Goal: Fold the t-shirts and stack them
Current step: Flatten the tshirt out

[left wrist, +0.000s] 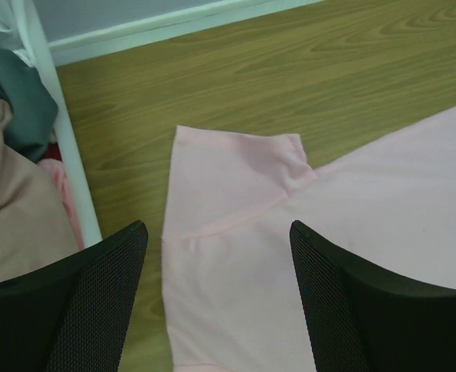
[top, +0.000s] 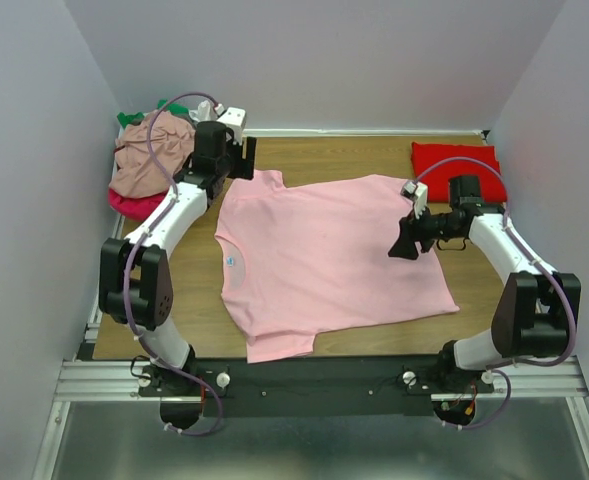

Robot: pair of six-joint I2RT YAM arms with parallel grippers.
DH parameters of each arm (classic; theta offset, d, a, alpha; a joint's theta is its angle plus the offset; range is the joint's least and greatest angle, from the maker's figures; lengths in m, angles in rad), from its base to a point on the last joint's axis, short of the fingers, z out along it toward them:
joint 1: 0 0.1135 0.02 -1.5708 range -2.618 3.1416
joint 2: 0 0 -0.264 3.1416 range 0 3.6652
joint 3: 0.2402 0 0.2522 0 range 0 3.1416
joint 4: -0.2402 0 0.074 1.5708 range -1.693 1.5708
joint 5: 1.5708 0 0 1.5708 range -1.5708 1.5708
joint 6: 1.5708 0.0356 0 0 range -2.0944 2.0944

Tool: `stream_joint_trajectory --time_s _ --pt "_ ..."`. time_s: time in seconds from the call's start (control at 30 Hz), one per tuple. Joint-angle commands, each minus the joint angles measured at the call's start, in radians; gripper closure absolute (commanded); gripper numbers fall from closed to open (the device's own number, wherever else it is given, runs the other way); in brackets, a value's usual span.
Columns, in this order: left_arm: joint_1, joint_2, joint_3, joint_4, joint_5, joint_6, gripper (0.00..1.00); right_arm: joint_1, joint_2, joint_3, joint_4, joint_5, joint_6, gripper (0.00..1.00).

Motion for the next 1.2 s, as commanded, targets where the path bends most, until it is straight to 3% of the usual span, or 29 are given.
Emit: stream_joint_trajectory --time_s 0.0,0.53,0.9,1.17 --pt "0.033 0.064 0.087 0.014 -0.007 0.07 0.18 -0.005 -0.012 -0.018 0.03 0.007 0.007 0.32" --pt "0.062 0.239 0.26 -0.044 -0.008 0.124 0.19 -0.006 -0.018 -0.018 0.03 0.011 0.007 0.32" --pt "0.073 0.422 0.475 -0.159 0.007 0.176 0.39 -0.008 -0.018 -0.018 0.029 0.016 0.006 0.31" --pt "0.074 0.551 0.604 -0.228 -0.008 0.2 0.47 -0.008 -0.021 -0.023 0.029 0.025 -0.001 0.31"
